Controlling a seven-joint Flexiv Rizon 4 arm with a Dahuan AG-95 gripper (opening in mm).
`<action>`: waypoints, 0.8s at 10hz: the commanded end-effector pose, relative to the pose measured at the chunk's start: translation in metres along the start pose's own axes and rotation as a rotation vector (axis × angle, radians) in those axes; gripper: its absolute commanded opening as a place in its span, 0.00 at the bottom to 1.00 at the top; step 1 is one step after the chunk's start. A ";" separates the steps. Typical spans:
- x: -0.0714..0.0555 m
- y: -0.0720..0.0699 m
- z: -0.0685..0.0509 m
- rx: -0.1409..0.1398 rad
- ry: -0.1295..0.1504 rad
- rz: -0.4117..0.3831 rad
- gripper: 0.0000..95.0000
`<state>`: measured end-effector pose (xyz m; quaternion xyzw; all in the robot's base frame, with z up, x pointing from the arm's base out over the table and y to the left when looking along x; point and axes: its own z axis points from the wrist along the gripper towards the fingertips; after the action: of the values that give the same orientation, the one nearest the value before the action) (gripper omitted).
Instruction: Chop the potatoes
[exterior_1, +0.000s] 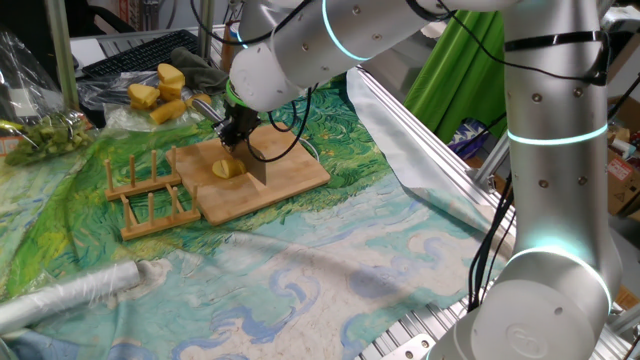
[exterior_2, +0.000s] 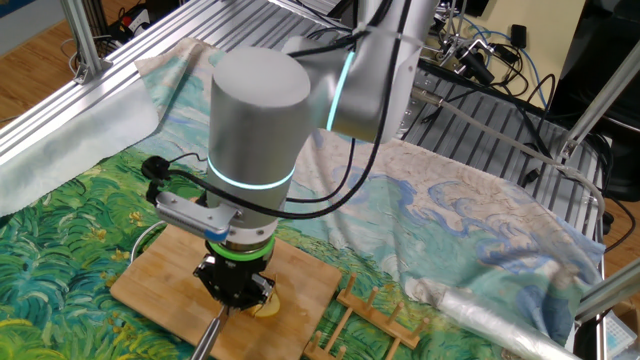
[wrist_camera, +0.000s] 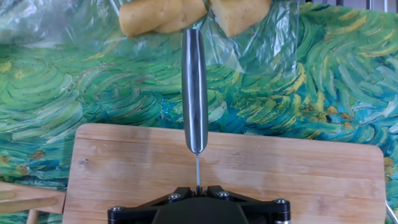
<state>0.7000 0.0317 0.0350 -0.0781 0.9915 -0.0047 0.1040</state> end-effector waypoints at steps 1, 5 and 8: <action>0.001 0.001 0.003 -0.007 -0.004 -0.001 0.00; 0.001 -0.001 -0.007 -0.036 0.002 0.019 0.00; 0.001 -0.002 -0.011 -0.031 -0.001 0.015 0.00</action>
<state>0.6981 0.0291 0.0443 -0.0731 0.9916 0.0094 0.1059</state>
